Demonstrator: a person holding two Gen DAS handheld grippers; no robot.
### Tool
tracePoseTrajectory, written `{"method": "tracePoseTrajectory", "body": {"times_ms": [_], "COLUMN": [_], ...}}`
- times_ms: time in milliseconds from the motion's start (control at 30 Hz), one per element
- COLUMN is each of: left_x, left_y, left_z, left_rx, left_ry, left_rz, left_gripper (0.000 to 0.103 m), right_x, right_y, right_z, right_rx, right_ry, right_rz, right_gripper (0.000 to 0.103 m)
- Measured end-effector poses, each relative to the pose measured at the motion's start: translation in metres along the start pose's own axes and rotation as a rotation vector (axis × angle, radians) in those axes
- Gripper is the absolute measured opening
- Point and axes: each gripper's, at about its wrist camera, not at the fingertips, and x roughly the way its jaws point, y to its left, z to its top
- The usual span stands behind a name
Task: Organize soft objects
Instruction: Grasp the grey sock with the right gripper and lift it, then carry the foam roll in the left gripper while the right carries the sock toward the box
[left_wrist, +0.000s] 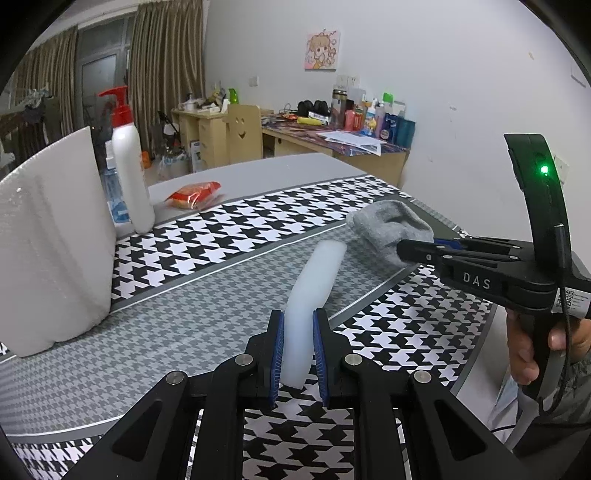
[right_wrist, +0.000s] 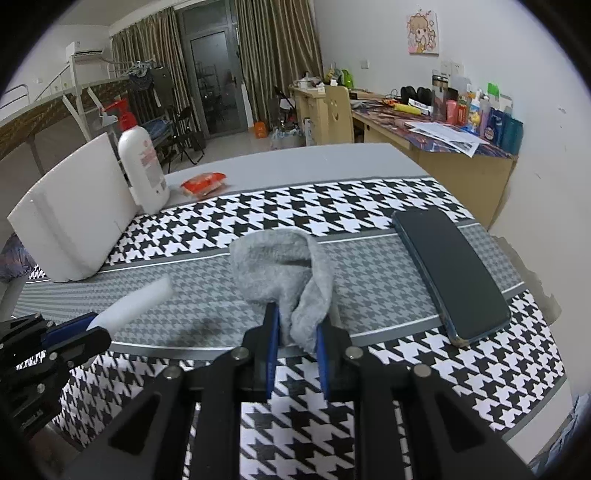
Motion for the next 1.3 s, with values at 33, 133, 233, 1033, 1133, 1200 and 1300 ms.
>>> {"method": "tracePoseTrajectory", "body": {"times_ms": [33,133,233,1033,1133,1200,1300], "left_x": [-0.002,-0.007,-0.012,-0.060,-0.064,-0.067,-0.070], "left_y": [0.000,0.001,0.003,0.029,0.031,0.033,0.036], "left_z": [0.000,-0.001,-0.001,-0.009,-0.009,-0.010,-0.010], "left_rx": [-0.001,-0.001,-0.004,0.006,0.010,0.011,0.009], "left_ry": [-0.003,-0.010,-0.021,-0.092,-0.099,-0.106,-0.111], "left_rz": [0.001,0.005,0.010,0.062,0.066,0.066,0.068], "left_gripper": [0.017,0.017,0.017,0.017,0.017,0.017,0.017], "right_x": [-0.001,-0.007,-0.013,-0.043,-0.045,-0.047,-0.049], "right_y": [0.001,0.005,0.008,0.053,0.058,0.062,0.068], "right_z": [0.000,0.000,0.000,-0.003,-0.003,-0.003,-0.002], "right_rx": [-0.002,-0.014,-0.016,-0.034,-0.034,-0.036,-0.043], "right_ry": [-0.001,-0.015,-0.027,-0.120,-0.130,-0.137,-0.145], "right_rz": [0.000,0.006,0.011,0.063,0.068,0.071,0.073], "right_gripper": [0.022,0.022,0.022,0.022,0.022,0.022,0.022]}}
